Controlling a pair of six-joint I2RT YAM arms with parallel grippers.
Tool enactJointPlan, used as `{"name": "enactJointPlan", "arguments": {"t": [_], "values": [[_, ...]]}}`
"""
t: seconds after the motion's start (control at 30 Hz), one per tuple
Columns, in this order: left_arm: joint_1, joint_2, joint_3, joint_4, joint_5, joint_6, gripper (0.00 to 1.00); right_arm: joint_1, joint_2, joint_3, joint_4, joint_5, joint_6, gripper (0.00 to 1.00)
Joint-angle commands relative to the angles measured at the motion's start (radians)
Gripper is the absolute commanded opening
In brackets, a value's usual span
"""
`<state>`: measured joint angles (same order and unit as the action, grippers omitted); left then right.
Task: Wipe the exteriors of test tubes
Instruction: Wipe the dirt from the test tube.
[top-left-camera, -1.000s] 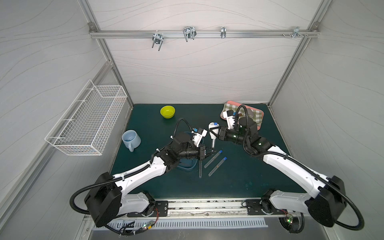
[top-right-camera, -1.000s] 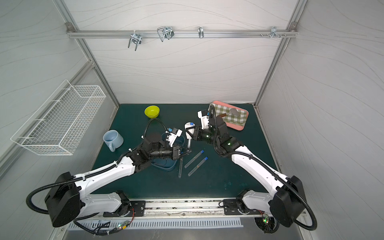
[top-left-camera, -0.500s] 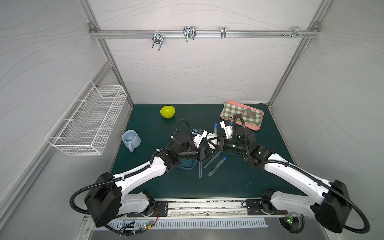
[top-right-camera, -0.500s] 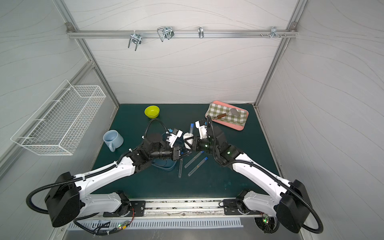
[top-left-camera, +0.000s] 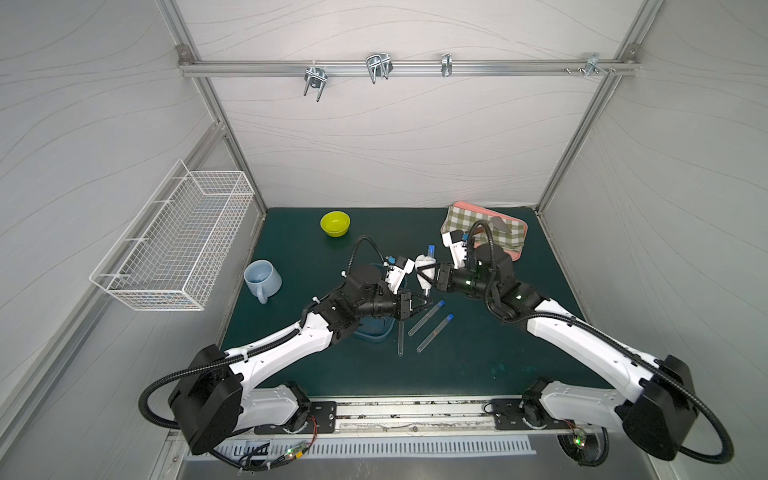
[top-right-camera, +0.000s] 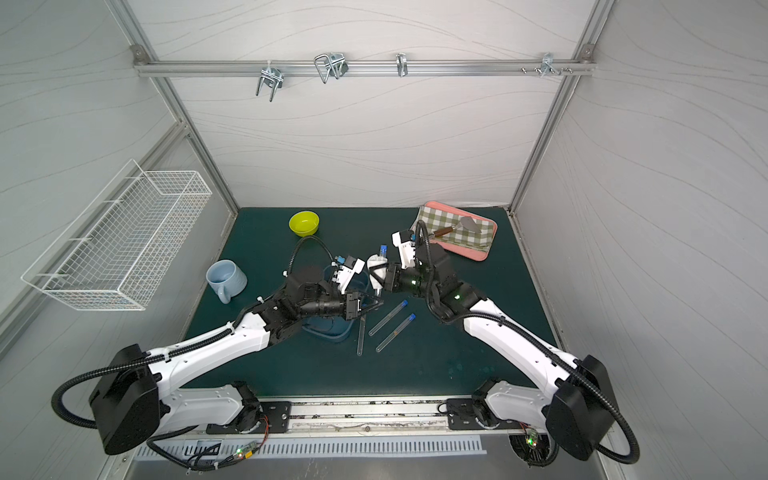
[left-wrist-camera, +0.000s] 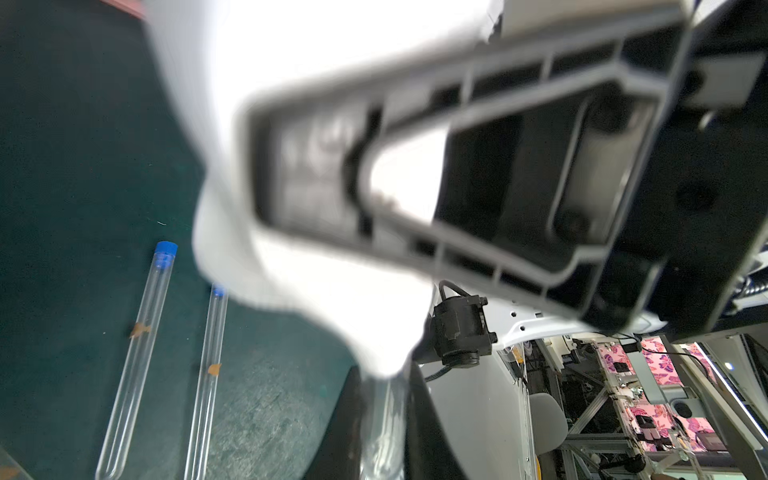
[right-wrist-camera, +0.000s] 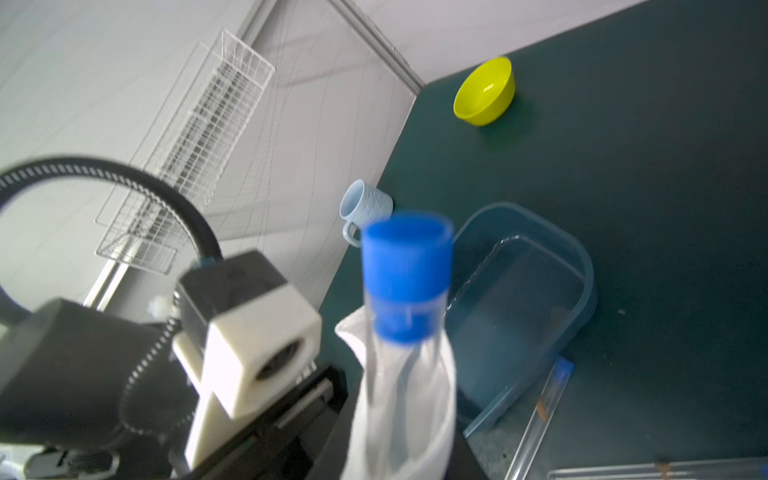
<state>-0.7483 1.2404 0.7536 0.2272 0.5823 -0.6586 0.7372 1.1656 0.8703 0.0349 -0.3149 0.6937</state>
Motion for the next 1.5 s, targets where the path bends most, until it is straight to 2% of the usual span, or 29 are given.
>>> {"name": "enactJointPlan", "arguments": {"t": [0.0,0.23,0.37,0.5,0.8,0.9,1.17,1.3,1.47], "values": [[0.001,-0.023,0.05,0.038,0.005,0.003,0.07,0.023,-0.039,-0.04,-0.014,0.036,0.022,0.21],[0.002,-0.032,0.043,0.037,0.005,-0.001,0.07,-0.11,0.038,0.082,-0.004,-0.049,-0.027,0.21],[0.002,-0.037,0.037,0.036,0.002,-0.004,0.07,-0.141,0.095,0.176,-0.039,-0.104,-0.074,0.21],[0.002,-0.04,0.036,0.033,-0.004,-0.002,0.07,-0.122,0.072,0.138,-0.035,-0.117,-0.053,0.21],[0.003,-0.032,0.041,0.035,-0.003,-0.003,0.07,-0.002,-0.084,-0.085,0.015,0.019,0.055,0.22],[0.002,-0.03,0.035,0.035,-0.001,-0.005,0.07,-0.014,-0.065,-0.061,0.004,0.027,0.02,0.22],[0.003,-0.038,0.032,0.03,0.004,-0.001,0.07,-0.141,0.069,0.13,-0.007,-0.08,-0.062,0.22],[0.002,-0.039,0.033,0.026,0.004,0.0,0.07,-0.132,0.079,0.122,0.01,-0.105,-0.038,0.22],[0.001,-0.044,0.042,0.013,-0.003,0.01,0.07,-0.038,0.031,-0.007,0.051,-0.044,0.021,0.22]]}}
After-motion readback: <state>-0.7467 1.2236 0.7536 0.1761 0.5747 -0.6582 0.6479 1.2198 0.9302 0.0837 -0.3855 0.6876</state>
